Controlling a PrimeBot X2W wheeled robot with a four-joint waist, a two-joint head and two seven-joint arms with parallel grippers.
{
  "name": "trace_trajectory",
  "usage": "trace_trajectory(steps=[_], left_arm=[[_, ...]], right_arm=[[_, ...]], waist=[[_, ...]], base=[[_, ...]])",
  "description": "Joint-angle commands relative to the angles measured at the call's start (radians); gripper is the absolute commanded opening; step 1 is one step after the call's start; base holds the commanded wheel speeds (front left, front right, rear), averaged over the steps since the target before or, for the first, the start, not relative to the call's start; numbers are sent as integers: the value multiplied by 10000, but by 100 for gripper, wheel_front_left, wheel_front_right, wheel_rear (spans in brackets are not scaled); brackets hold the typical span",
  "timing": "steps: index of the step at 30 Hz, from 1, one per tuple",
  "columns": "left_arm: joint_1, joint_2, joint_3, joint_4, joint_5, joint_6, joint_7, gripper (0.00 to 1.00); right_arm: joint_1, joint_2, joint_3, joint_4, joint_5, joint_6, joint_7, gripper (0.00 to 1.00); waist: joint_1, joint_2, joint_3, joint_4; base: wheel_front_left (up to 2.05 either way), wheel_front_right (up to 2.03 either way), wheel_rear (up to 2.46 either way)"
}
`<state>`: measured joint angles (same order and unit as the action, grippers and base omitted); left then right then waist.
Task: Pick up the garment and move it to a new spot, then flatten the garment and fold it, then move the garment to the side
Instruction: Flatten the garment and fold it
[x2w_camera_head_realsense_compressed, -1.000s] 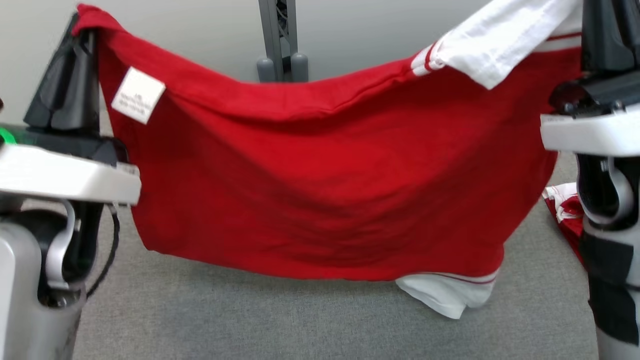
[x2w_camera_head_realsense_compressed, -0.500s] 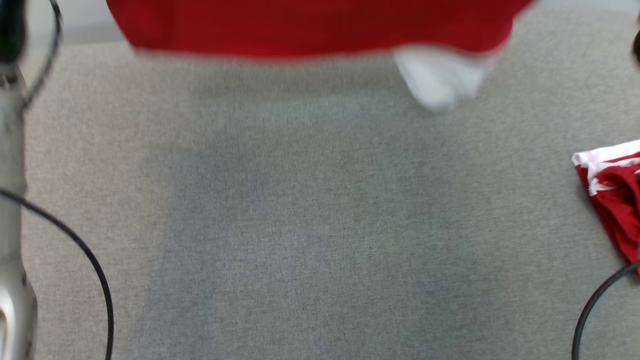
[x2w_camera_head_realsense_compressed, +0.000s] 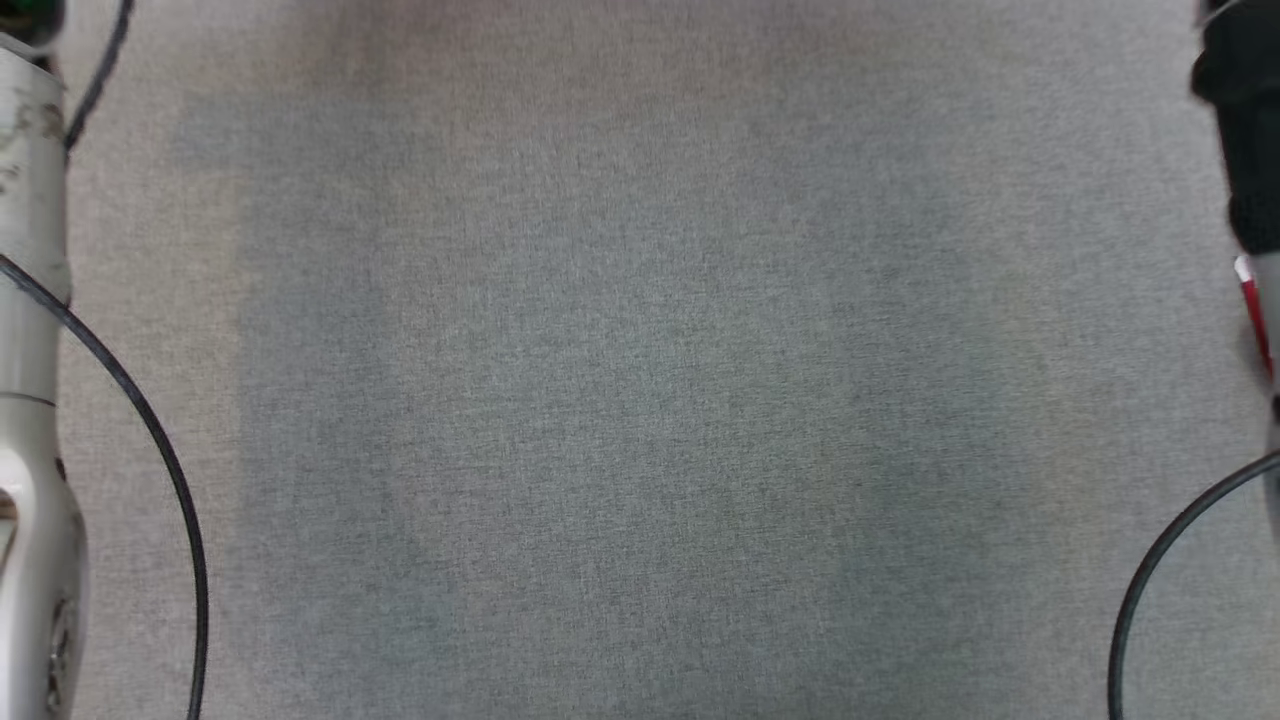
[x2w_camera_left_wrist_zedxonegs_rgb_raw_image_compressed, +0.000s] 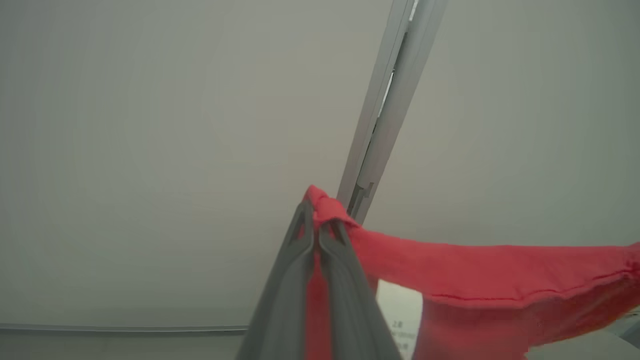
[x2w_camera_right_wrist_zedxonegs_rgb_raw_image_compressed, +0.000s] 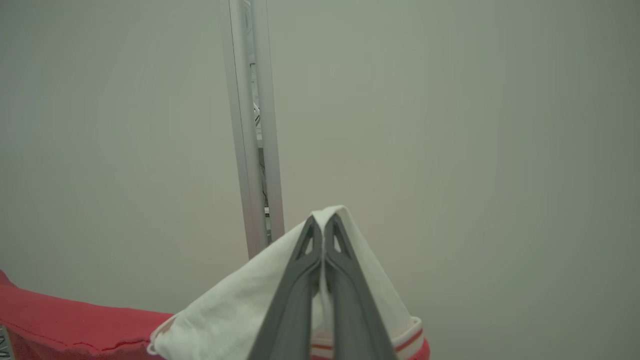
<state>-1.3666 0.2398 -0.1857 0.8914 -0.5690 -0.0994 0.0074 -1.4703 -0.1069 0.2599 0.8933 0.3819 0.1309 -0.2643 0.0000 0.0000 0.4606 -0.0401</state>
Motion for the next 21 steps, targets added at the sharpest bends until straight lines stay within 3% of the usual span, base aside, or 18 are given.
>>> trace_trajectory(steps=[1, 7, 14, 18, 21], left_arm=[[144, 11, 16, 206, -150, -81, -197, 0], [1565, -240, -406, 467, -239, -288, -1344, 0], [4143, -276, -806, -449, -385, -312, -2298, 0], [6193, -179, -802, -1740, -495, -270, -2536, 0], [8223, 26, -751, -3369, -533, 153, -2529, 0]], right_arm=[[338, -24, 166, 37, 224, -4, -15, 0], [2260, -156, 707, -874, 1740, -4, -16, 0], [5485, -466, 877, -2756, 2879, -3, -16, 0], [7858, -601, 730, -3896, 3373, -3, -16, 0], [9983, -765, 475, -4753, 3608, -3, 58, 0]], waist=[[0, 0, 168, 36], [0, 0, -74, 122], [0, 0, -867, 116], [0, 0, -1448, 116], [0, 0, -1926, 57]], base=[[0, 0, 0], [0, 0, 0], [0, 0, 0], [0, 0, 0], [0, 0, 0]])
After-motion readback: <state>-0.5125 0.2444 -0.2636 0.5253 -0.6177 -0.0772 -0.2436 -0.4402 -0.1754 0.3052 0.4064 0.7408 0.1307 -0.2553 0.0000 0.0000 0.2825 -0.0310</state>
